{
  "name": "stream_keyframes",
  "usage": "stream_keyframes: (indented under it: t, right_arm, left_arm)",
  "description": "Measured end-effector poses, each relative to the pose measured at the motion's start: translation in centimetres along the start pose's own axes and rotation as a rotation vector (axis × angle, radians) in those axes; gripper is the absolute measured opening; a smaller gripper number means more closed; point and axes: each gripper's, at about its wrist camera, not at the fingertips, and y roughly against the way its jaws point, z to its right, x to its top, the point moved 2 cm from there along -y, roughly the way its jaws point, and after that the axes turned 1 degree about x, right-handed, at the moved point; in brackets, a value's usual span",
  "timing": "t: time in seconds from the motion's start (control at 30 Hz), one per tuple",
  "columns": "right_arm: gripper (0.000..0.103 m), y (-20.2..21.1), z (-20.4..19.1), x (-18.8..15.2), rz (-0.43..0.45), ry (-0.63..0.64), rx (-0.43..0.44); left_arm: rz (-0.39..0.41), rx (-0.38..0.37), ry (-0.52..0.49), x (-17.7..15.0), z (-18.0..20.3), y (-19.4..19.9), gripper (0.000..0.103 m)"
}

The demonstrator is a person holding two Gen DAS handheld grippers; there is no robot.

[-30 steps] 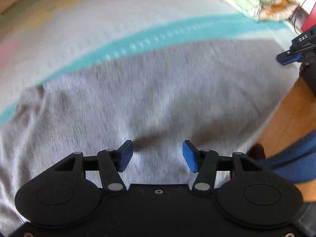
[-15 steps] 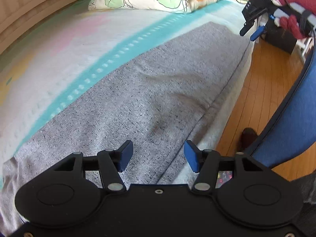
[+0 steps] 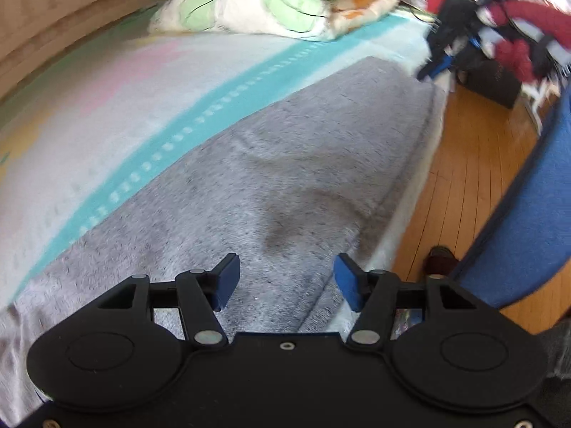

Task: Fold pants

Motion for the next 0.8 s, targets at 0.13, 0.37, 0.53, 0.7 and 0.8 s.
stream_keyframes:
  t: [0.13, 0.37, 0.53, 0.7, 0.8]
  right_arm:
    - [0.005, 0.5, 0.5, -0.1, 0.018, -0.015, 0.001]
    - [0.008, -1.1, 1.8, -0.1, -0.066, -0.053, -0.037]
    - [0.038, 0.4, 2.8, 0.9, 0.043, -0.101, 0.008]
    - [0.047, -1.0, 3.0, 1.7, 0.067, -0.006, 0.034]
    - [0.048, -2.7, 3.1, 1.7, 0.019, 0.045, 0.043]
  left_arm:
    - [-0.022, 0.043, -0.092, -0.9, 1.4, -0.9, 0.065]
    - [-0.037, -0.085, -0.072, -0.8, 1.0, -0.9, 0.004]
    - [-0.058, -0.169, 0.093, -0.6, -1.5, -0.7, 0.009]
    - [-0.042, -0.17, 0.143, 0.5, -1.9, 0.4, 0.019]
    - [-0.053, -0.205, 0.245, 1.2, -2.7, 0.6, 0.046]
